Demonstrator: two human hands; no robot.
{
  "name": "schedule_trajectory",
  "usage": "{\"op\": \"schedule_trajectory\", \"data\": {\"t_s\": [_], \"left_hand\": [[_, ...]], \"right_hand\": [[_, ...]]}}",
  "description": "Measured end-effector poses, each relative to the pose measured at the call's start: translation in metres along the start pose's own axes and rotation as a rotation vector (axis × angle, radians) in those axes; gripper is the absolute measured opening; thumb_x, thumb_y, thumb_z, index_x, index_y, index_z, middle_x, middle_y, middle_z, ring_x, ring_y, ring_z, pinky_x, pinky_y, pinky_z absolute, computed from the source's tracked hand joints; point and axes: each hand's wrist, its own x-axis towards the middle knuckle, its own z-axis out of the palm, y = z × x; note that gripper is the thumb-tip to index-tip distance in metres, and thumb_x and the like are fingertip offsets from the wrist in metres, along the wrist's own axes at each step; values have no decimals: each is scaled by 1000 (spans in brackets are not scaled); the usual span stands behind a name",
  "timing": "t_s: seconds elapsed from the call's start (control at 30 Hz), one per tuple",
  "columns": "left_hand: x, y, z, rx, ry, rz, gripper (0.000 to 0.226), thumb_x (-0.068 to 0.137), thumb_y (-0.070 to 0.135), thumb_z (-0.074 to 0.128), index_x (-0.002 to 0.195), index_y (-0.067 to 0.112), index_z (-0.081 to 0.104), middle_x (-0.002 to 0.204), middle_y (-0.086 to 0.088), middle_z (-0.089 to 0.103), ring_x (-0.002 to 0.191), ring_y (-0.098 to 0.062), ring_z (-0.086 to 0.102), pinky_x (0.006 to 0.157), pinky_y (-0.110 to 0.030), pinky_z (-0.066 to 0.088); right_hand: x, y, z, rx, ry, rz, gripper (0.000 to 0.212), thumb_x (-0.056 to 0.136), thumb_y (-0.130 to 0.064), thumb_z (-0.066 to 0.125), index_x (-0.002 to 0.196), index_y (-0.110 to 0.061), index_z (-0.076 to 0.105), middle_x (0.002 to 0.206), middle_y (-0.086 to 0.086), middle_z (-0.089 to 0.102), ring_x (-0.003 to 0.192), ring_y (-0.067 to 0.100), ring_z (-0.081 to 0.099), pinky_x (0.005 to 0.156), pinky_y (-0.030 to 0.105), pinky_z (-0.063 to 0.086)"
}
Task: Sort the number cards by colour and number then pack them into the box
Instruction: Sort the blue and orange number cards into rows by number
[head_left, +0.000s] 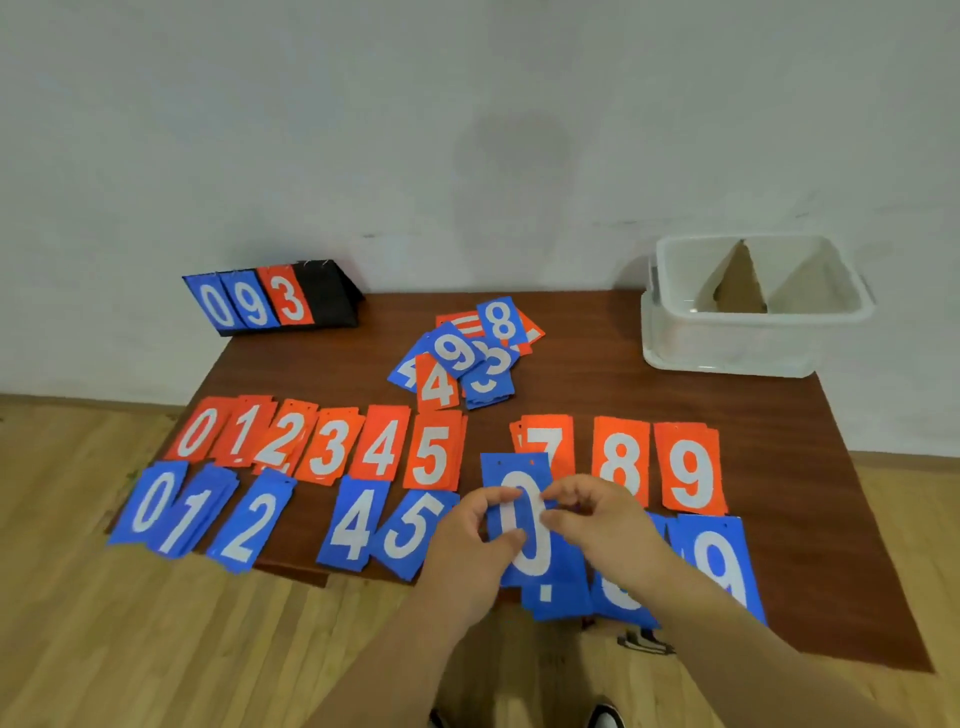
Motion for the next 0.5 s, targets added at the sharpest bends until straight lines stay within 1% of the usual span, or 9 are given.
{"op": "schedule_trajectory", "data": {"t_s": [0.1,0.13,0.23,0.27,0.33,0.4,0.43,0.5], "left_hand": [[-1,-20,-39,-1,43,-9,37,92,15,73,114,44,64,123,16,63,110,-8,63,87,-31,61],[-1,-27,-53,3,60,-8,38,91,15,74,114,44,64,122,16,64,109,-9,64,87,-31,60],[-1,-48,-100,-13,105,-17,40,90,12,74,115,42,64,116,15,63,101,-8,64,75,-17,56],[0,-57,-118,-10,117,-24,40,90,12,75,116,41,64,115,15,63,100,-8,64,73,-16,55],[1,-77,-156,-15,128,-30,42,88,12,76,116,42,65,116,13,66,98,-9,66,75,-20,56],[1,-95,-198,-34,121,-32,43,87,9,75,116,40,66,117,12,69,101,-9,67,78,-22,58],[1,-105,-219,-40,121,-31,44,87,7,74,117,39,66,117,12,69,103,-8,67,81,-24,58],[0,-123,-262,-18,119,-20,45,88,8,73,118,41,64,115,15,69,105,-6,65,87,-26,57]], "right_hand": [[10,-16,35,-49,-26,-17,16,88,-16,76,94,-31,74,73,-13,64,62,-1,59,58,13,44],[13,-21,48,-69,-32,-21,16,88,-16,76,94,-31,73,75,-13,65,62,-1,59,59,13,44],[23,-35,95,-123,-63,-43,17,88,-15,76,95,-30,73,82,-10,66,62,-3,58,59,12,43],[26,-40,113,-139,-72,-43,17,88,-15,76,95,-30,72,84,-10,66,64,-2,59,60,12,43],[31,-49,153,-164,-85,-49,18,87,-15,77,97,-30,72,87,-9,68,71,-1,62,64,11,45],[36,-59,196,-154,-107,-35,21,87,-14,77,100,-29,72,91,-7,69,75,0,64,68,15,50],[39,-64,219,-157,-119,-30,23,86,-14,77,102,-30,71,92,-5,69,75,1,65,70,18,53],[46,-77,262,-178,-135,-22,26,85,-15,78,105,-30,70,90,-3,67,72,3,62,68,22,53]]}}
